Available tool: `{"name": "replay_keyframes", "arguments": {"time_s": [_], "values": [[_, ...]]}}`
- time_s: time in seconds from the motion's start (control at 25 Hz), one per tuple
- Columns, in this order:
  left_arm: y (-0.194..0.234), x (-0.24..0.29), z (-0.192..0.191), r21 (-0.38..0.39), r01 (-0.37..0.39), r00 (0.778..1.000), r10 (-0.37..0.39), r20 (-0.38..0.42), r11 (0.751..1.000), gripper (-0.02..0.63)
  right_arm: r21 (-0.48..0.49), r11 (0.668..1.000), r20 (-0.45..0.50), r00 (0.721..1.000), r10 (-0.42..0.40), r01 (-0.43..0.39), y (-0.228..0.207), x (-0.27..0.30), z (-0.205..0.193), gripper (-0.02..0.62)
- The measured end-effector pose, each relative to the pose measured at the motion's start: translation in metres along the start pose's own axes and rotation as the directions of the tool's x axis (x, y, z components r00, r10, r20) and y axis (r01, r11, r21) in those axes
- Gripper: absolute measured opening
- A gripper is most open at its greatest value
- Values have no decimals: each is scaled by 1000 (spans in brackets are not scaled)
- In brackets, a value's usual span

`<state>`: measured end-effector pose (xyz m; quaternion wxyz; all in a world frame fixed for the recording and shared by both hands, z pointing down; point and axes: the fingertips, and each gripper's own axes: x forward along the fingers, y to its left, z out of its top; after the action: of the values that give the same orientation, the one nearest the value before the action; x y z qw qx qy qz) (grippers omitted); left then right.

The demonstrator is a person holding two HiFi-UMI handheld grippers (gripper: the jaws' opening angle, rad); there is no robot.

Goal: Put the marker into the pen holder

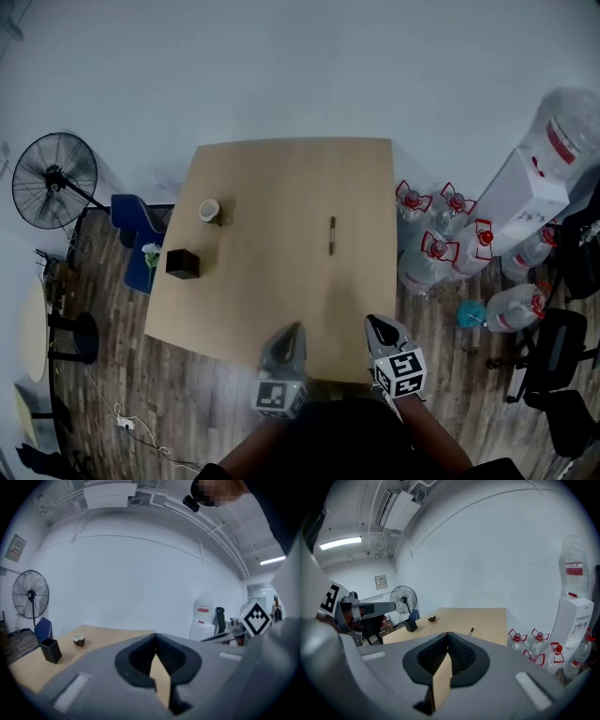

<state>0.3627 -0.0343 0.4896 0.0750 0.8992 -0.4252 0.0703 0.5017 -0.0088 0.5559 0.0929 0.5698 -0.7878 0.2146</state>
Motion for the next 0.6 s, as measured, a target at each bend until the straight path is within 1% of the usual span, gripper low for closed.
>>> {"name": "replay_keyframes", "arguments": {"time_s": [0.08, 0.24, 0.4, 0.44, 0.52, 0.6], "values": [[4, 3, -3, -28, -9, 1000, 8, -8, 1000, 2, -4, 1000, -23, 1000, 9, -9, -2, 11, 0, 3], [16, 12, -4, -50, 6, 1000, -7, -28, 999, 2, 7, 1000, -45, 999, 4, -4, 0, 31, 9, 3], [27, 32, 0, -80, 23, 1000, -23, 5, 997, 2, -16, 1000, -63, 998, 15, -16, -4, 62, 16, 3], [30, 39, 0, -81, 39, 999, -38, 14, 996, 2, -17, 1000, -70, 997, 17, -19, -7, 71, 17, 3], [35, 53, 1, -52, 70, 997, -69, 22, 996, 2, -10, 1000, -83, 996, 19, -20, -10, 86, 17, 3], [46, 66, 4, -38, 78, 997, -77, 18, 996, 2, -15, 1000, -100, 995, 19, -20, -13, 104, 16, 6]]}}
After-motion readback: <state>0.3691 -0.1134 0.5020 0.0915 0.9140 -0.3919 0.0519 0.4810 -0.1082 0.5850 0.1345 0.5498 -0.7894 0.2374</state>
